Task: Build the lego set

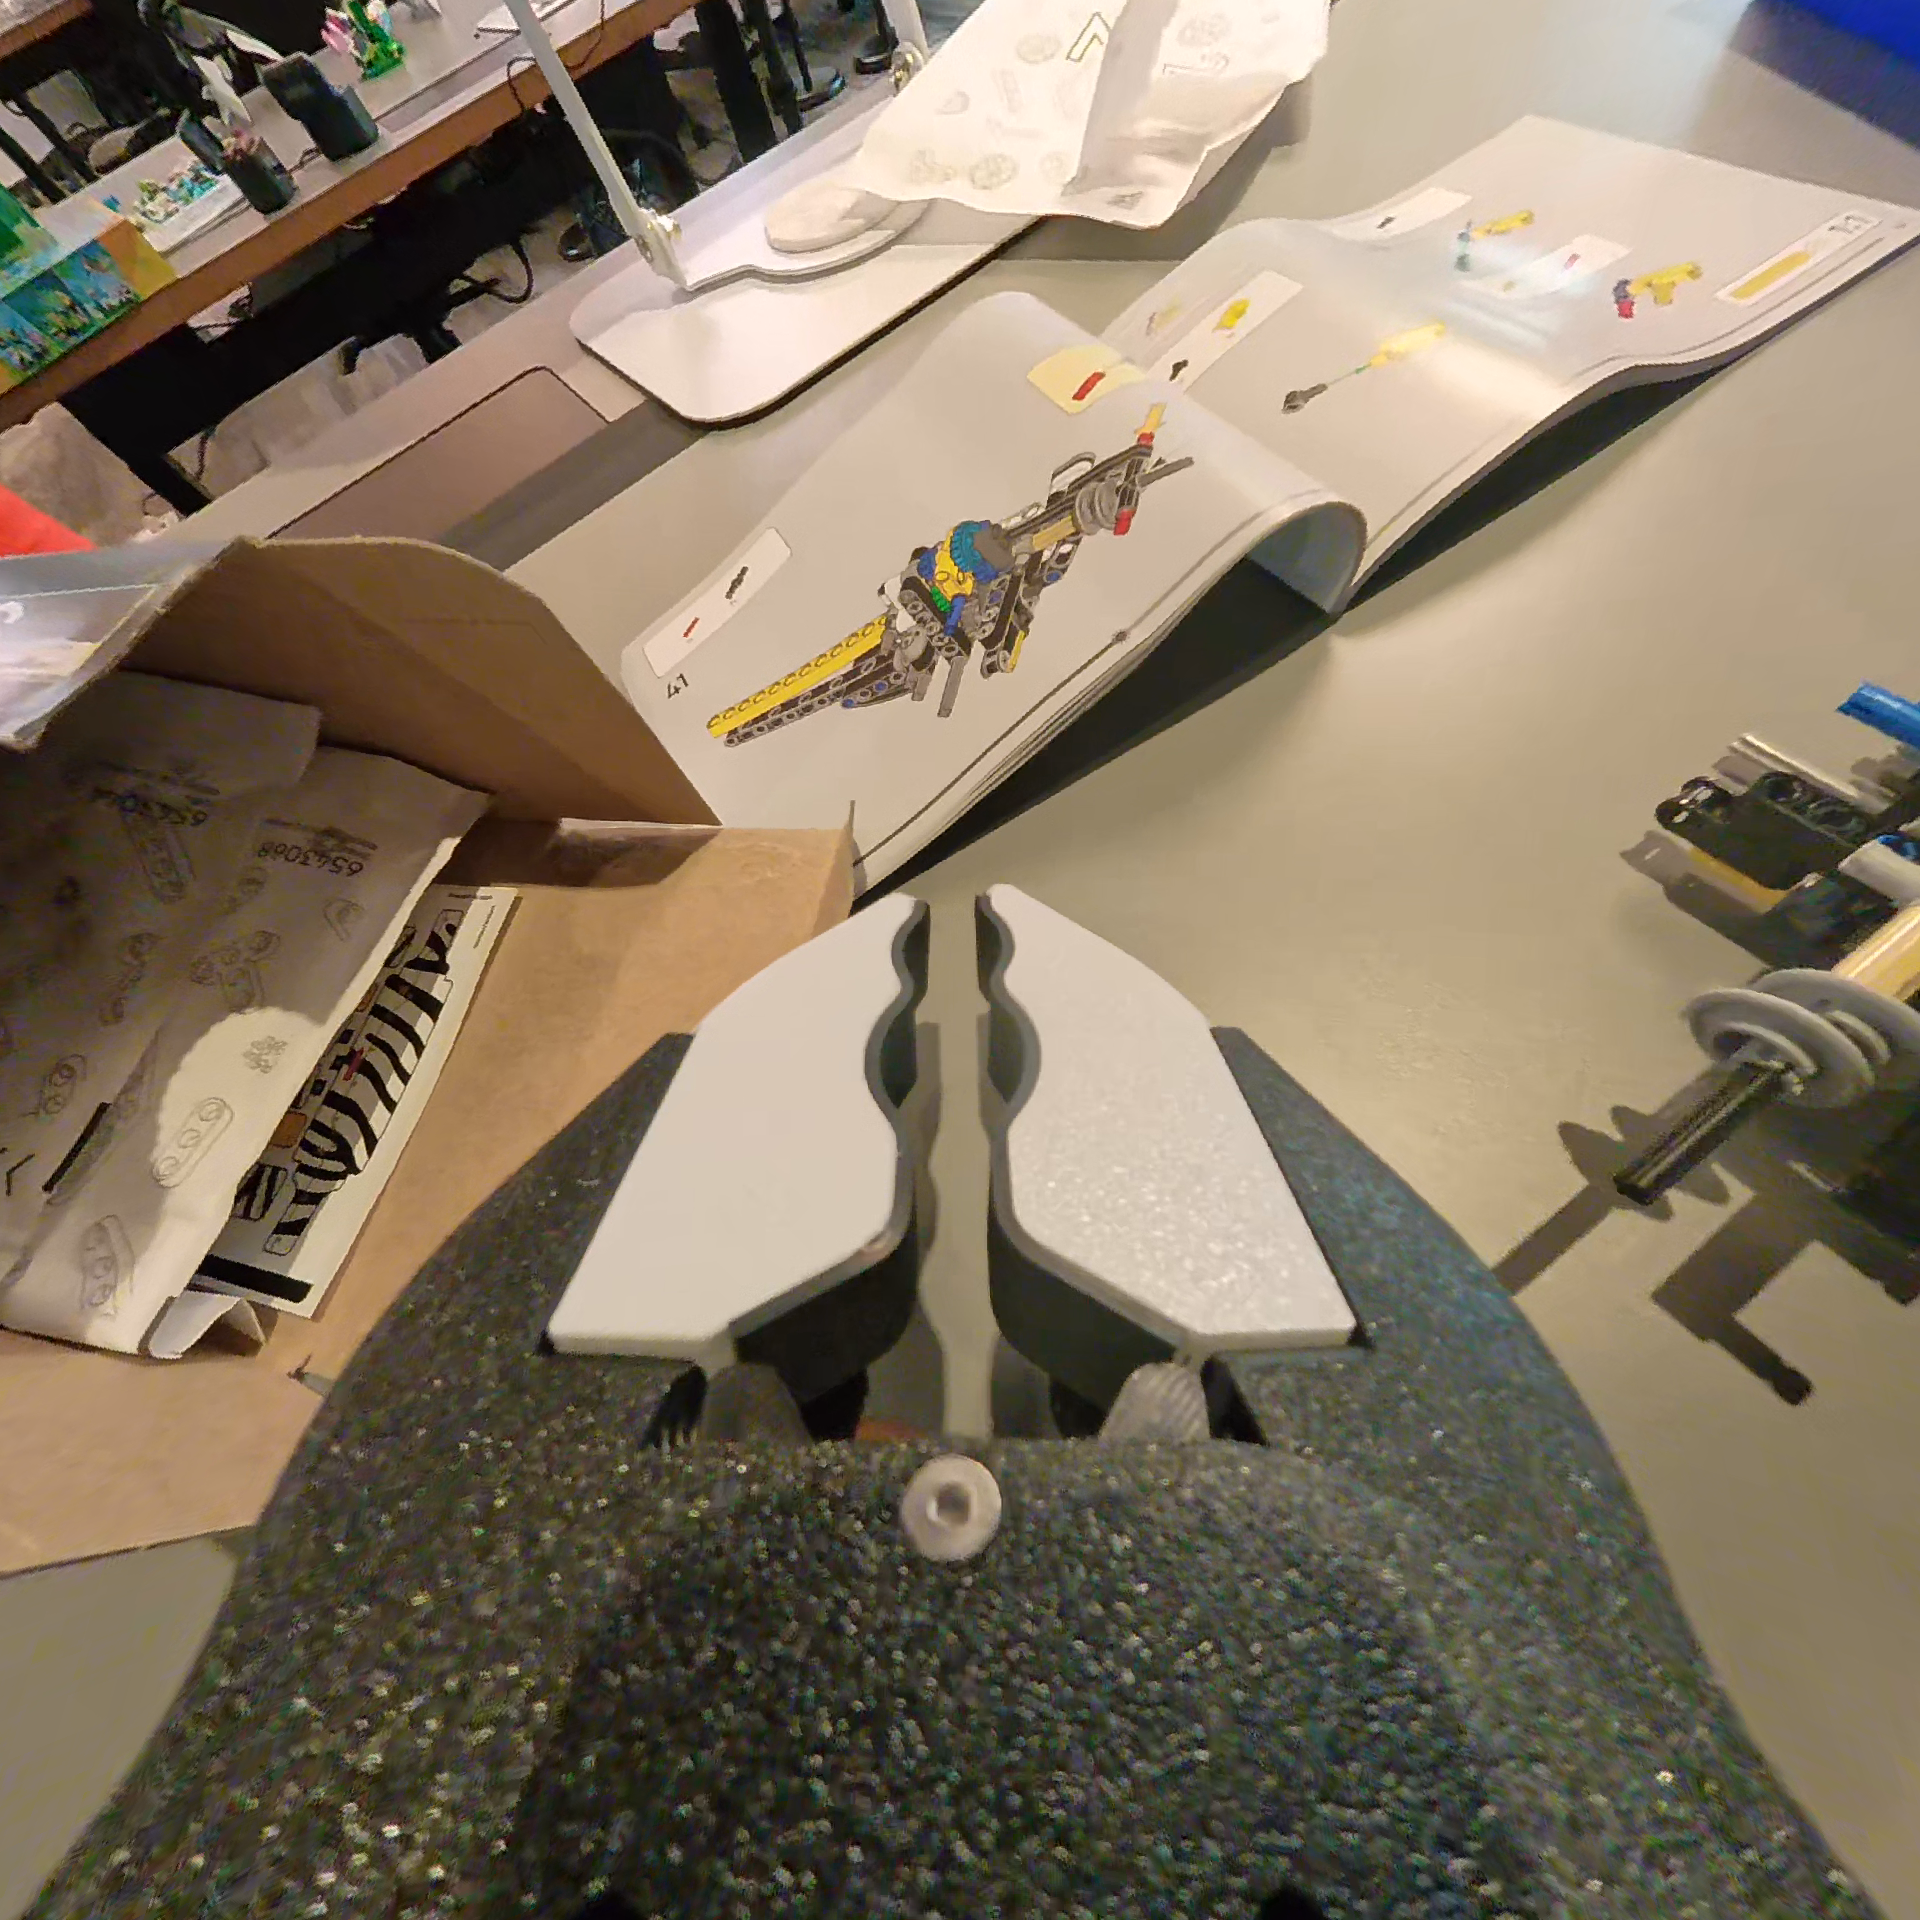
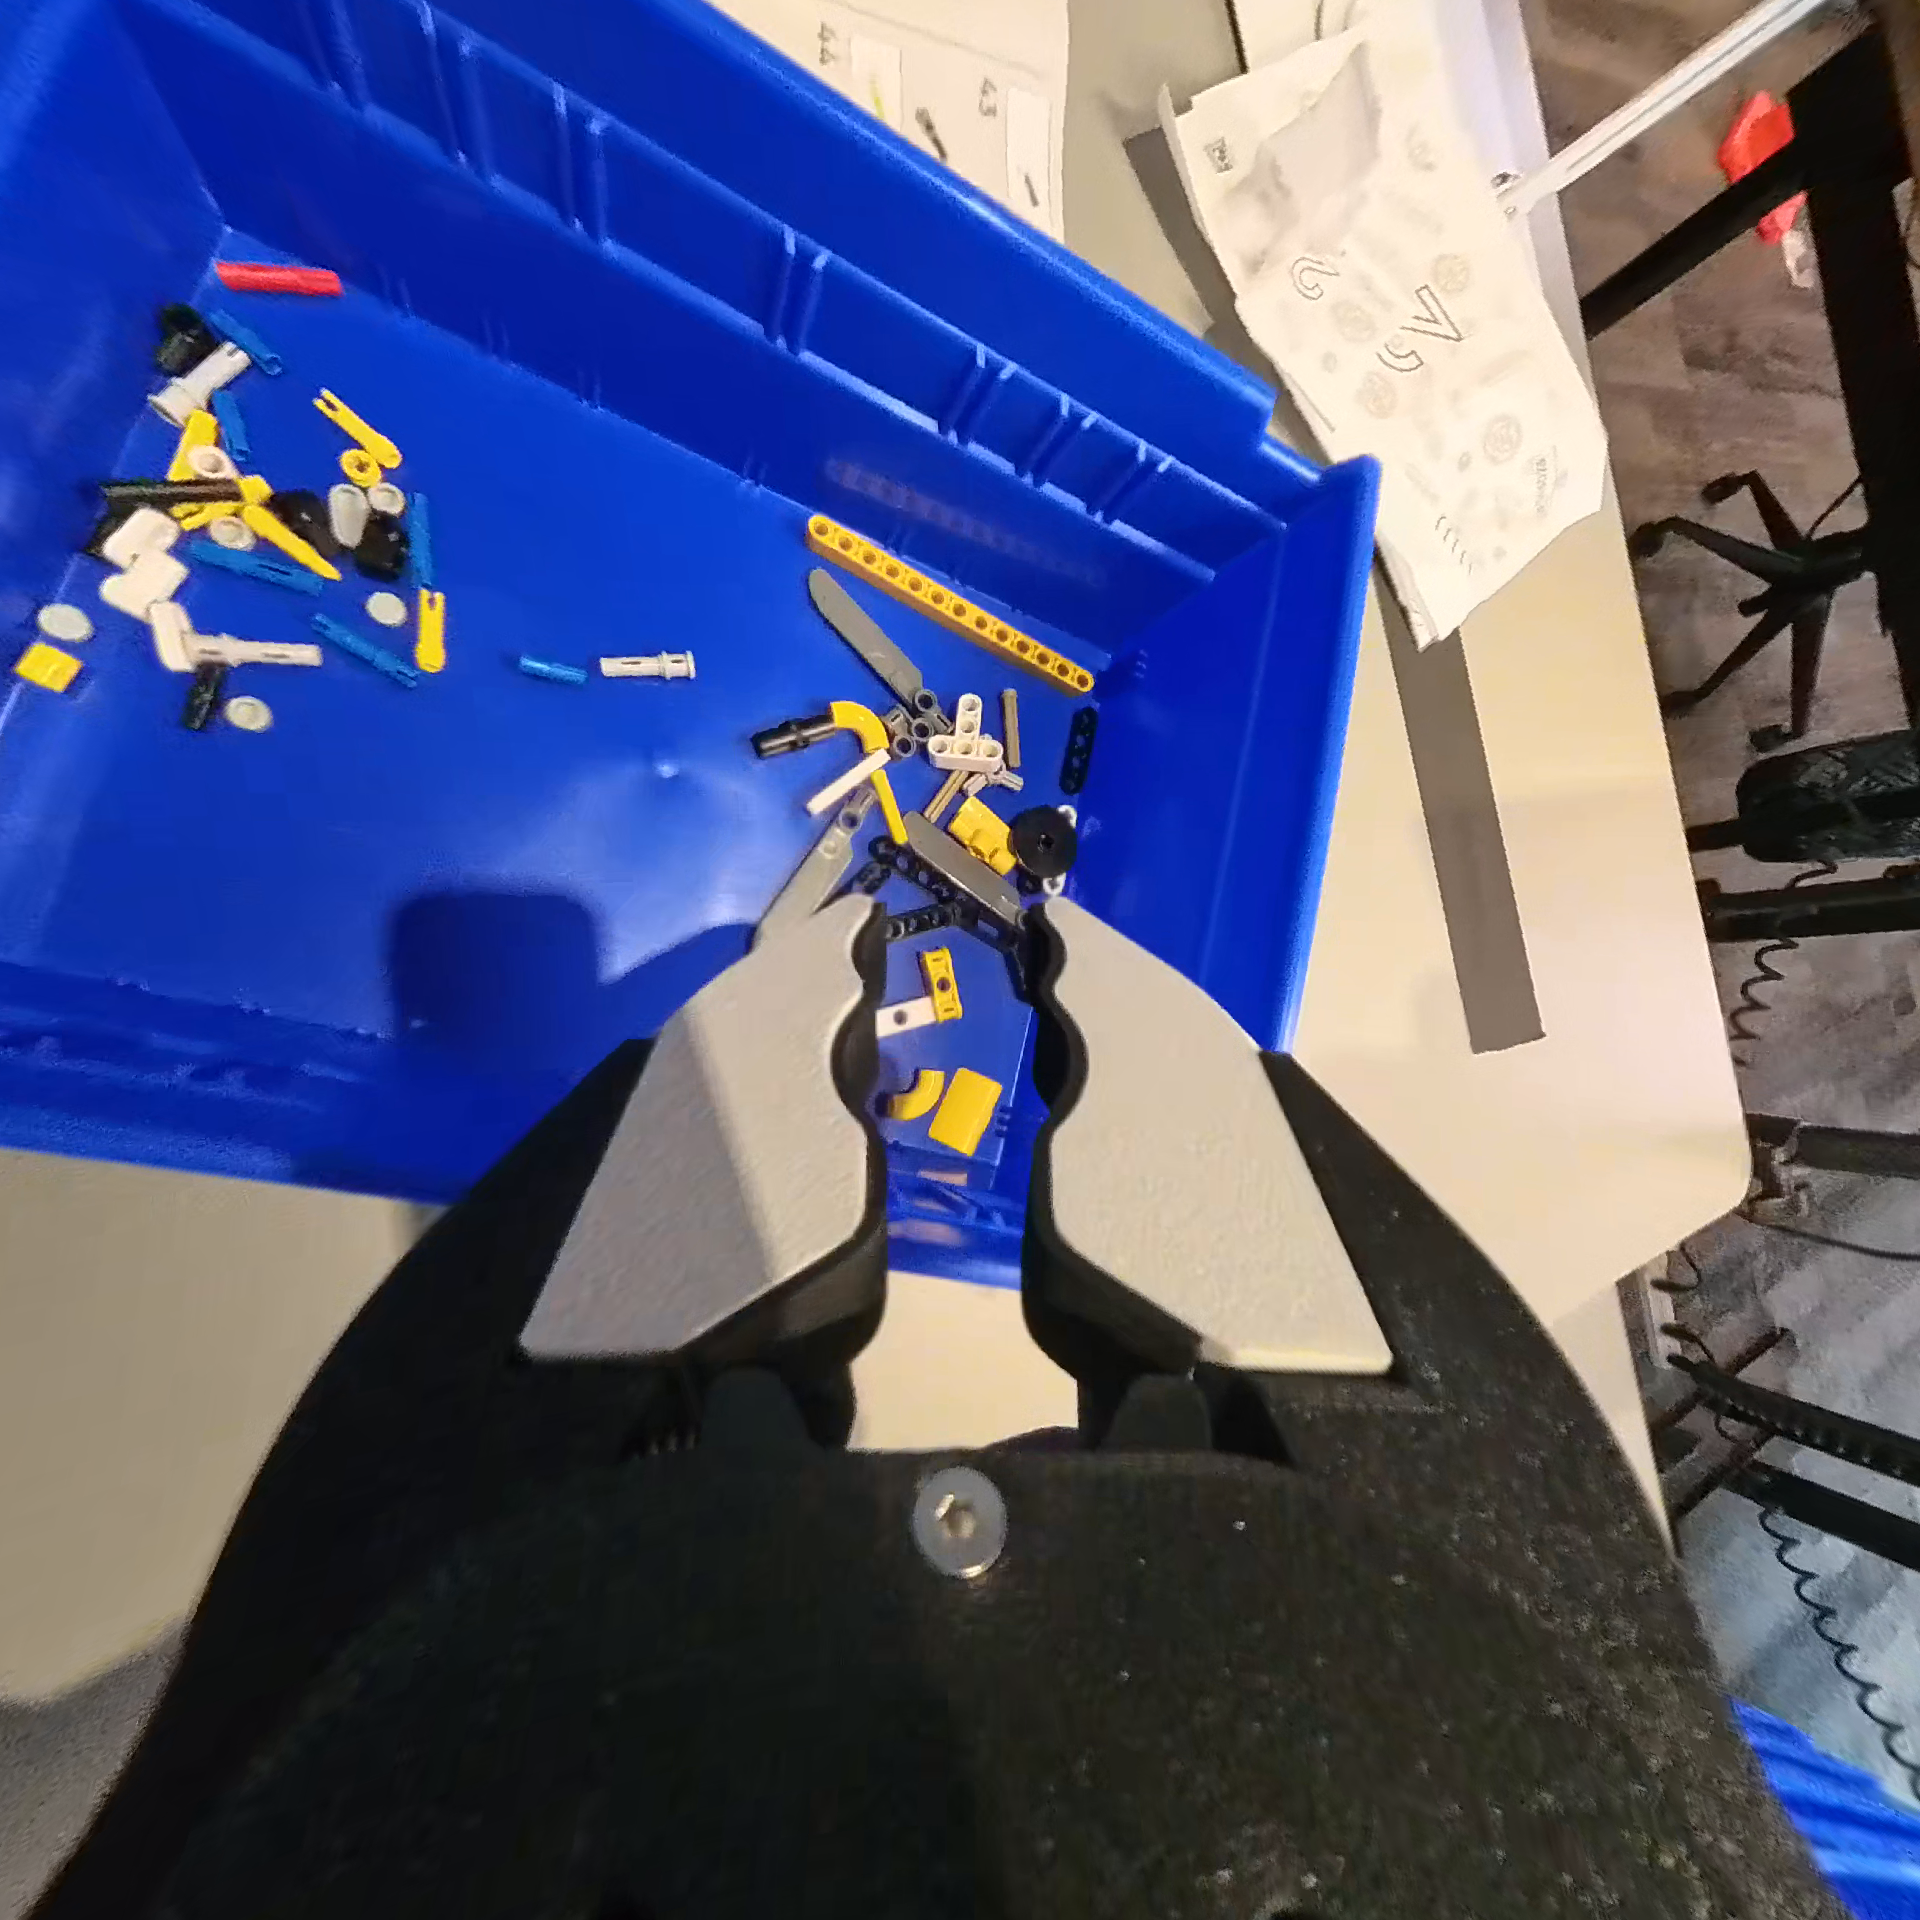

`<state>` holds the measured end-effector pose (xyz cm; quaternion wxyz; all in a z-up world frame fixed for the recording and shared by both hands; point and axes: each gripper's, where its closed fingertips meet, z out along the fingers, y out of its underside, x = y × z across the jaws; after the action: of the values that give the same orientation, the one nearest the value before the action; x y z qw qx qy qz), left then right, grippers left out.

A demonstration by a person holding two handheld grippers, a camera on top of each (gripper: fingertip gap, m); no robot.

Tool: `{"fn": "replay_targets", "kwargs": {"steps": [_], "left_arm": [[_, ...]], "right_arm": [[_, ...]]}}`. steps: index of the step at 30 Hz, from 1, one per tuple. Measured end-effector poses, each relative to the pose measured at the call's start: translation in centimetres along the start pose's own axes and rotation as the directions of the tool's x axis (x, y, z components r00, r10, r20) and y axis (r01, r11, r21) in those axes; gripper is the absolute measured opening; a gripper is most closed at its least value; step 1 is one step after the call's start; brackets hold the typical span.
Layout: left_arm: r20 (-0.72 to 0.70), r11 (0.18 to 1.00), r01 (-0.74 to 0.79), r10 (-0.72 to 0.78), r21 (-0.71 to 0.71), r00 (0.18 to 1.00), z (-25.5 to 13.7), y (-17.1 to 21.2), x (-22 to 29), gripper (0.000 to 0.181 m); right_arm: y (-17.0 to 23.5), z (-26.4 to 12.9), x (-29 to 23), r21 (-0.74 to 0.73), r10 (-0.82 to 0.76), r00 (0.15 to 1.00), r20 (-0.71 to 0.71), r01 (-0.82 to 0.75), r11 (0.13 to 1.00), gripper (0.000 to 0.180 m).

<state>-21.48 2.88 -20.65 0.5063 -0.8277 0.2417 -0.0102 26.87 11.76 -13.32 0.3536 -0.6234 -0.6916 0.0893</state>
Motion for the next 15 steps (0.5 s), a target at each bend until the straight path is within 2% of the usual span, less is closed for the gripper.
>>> {"fn": "replay_targets", "kwargs": {"steps": [11,15], "left_arm": [[0.07,0.999,-0.027,0.03,-0.043,0.997,0.4,0.5,-0.5,0.008],[0.074,0.998,-0.034,0.038,-0.058,0.997,0.5,0.6,-0.4,0.008]], "right_arm": [[-1.6,-1.0,1.5,0.272,0.04,0.993,-0.109,-0.009,0.962,0.025],[-1.4,-0.6,1.8,0.279,0.052,0.991,-0.124,-0.016,0.96,0.025]]}}
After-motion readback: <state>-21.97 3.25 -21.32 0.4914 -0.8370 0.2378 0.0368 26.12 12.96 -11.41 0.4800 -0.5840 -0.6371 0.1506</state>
